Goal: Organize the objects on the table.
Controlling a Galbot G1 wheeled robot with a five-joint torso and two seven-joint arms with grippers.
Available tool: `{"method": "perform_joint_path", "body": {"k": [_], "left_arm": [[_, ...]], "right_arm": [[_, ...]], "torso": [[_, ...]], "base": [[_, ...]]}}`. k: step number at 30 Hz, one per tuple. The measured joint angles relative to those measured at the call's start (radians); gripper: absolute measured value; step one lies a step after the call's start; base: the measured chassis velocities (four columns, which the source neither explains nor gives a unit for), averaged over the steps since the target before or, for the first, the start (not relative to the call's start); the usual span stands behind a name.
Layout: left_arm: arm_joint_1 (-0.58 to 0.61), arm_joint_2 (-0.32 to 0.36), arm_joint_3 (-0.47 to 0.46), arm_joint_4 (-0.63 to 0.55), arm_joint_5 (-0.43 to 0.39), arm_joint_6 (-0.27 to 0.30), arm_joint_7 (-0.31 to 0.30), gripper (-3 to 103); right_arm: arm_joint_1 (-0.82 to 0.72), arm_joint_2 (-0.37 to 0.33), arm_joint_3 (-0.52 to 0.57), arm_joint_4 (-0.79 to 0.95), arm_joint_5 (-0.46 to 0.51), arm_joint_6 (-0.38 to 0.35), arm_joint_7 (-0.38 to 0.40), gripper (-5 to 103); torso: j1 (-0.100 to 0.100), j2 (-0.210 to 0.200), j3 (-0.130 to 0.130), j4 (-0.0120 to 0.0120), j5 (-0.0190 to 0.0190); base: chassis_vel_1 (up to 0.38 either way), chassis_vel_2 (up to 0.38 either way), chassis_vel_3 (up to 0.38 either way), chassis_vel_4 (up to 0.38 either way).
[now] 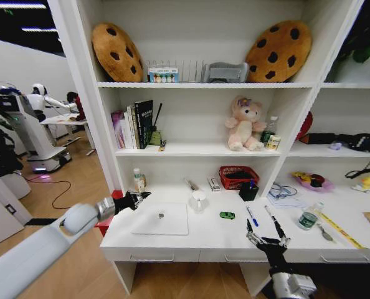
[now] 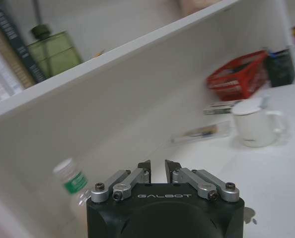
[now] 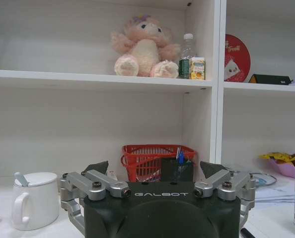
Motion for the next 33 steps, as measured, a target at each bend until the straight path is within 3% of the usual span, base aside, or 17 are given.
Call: {"method": "perform_joint_path", "body": {"k": [1,2,3,4,5,8,9,10,11,13,17,19,20,22,26,30,33], "left_arm": [[0.010,-0.017,-0.004,-0.009,-0.023,0.024,-0.064,20],[0.031,-0.053,-0.027,-0.030,-0.072,0.061,-0.175,31],[0.031,-0.053,-0.027,-0.030,-0.072,0.061,-0.175,31],[0.068,-0.092,-0.078,-0.054,-0.117,0.088,-0.260,31],[0.112,-0.126,-0.138,-0.076,-0.144,0.110,-0.310,42],[0.151,-0.148,-0.184,-0.092,-0.153,0.128,-0.336,42],[0.236,-0.187,-0.271,-0.116,-0.142,0.153,-0.359,54],[0.314,-0.221,-0.345,-0.138,-0.119,0.159,-0.359,59],[0.314,-0.221,-0.345,-0.138,-0.119,0.159,-0.359,59],[0.463,-0.298,-0.484,-0.196,-0.074,0.163,-0.344,70],[0.560,-0.367,-0.576,-0.259,-0.038,0.159,-0.327,76],[0.678,-0.460,-0.660,-0.358,0.019,0.144,-0.309,92],[0.678,-0.460,-0.660,-0.358,0.019,0.144,-0.309,92],[0.782,-0.535,-0.697,-0.434,0.053,0.129,-0.292,99],[0.862,-0.604,-0.700,-0.483,0.102,0.111,-0.260,100],[0.890,-0.653,-0.662,-0.487,0.173,0.081,-0.226,100],[0.884,-0.669,-0.647,-0.491,0.181,0.082,-0.222,100]], "right_arm": [[-0.008,0.001,0.003,0.007,0.008,-0.007,0.005,100],[-0.015,-0.003,0.006,0.021,0.035,-0.030,0.014,100],[-0.015,-0.003,0.006,0.021,0.035,-0.030,0.014,100],[-0.013,-0.018,0.006,0.030,0.071,-0.056,0.019,100],[-0.006,-0.036,0.006,0.031,0.100,-0.070,0.017,100],[0.000,-0.050,0.006,0.031,0.116,-0.077,0.012,100],[0.009,-0.073,0.009,0.024,0.150,-0.084,0.006,100],[0.014,-0.089,0.010,0.022,0.175,-0.090,0.004,100],[0.014,-0.089,0.010,0.022,0.175,-0.090,0.004,100],[0.018,-0.110,0.009,0.022,0.205,-0.092,-0.019,100],[0.018,-0.120,0.005,0.023,0.209,-0.092,-0.049,100],[0.019,-0.125,-0.008,0.024,0.205,-0.087,-0.083,100],[0.019,-0.125,-0.008,0.024,0.205,-0.087,-0.083,100],[0.018,-0.127,-0.016,0.027,0.193,-0.077,-0.107,100],[0.014,-0.125,-0.019,0.031,0.168,-0.061,-0.113,100],[0.002,-0.102,-0.026,0.032,0.134,-0.042,-0.104,100],[-0.013,-0.089,-0.029,0.036,0.121,-0.034,-0.102,100]], "torso": [[0.000,0.000,0.000,-0.0002,-0.0004],[0.000,0.000,0.000,-0.0018,-0.0004],[0.000,0.000,0.000,-0.0018,-0.0004],[0.000,0.000,0.000,-0.0018,0.0001],[0.000,0.000,0.000,-0.0014,0.0001],[0.000,0.000,0.000,-0.0008,0.0001],[0.000,0.000,0.000,-0.0002,0.0002],[0.000,0.000,0.000,-0.0005,0.0002],[0.000,0.000,0.000,-0.0005,0.0002],[0.000,0.000,0.000,-0.0002,-0.0002],[0.000,0.000,0.000,-0.0002,0.0000],[0.000,0.000,0.000,-0.0007,0.0002],[0.000,0.000,0.000,-0.0007,0.0002],[0.000,0.000,0.000,-0.0006,0.0002],[0.000,0.000,0.000,-0.0005,0.0001],[0.000,0.000,0.000,-0.0006,0.0000],[0.000,0.000,0.000,-0.0008,-0.0002]], "base": [[0.000,0.000,0.000,0.000],[0.000,0.000,0.000,0.000],[0.000,0.000,0.000,0.000],[0.000,0.000,0.000,0.000],[0.000,0.000,0.000,0.000],[0.000,0.000,0.000,0.000],[0.000,0.000,0.000,0.000],[0.000,0.000,0.000,0.000],[0.000,0.000,0.000,0.000],[0.000,0.000,0.000,0.000],[0.000,0.000,0.000,0.000],[0.000,0.000,0.000,0.000],[0.000,0.000,0.000,0.000],[0.000,0.000,0.000,0.000],[0.000,0.000,0.000,0.000],[0.000,0.000,0.000,0.000],[0.000,0.000,0.000,0.000]]}}
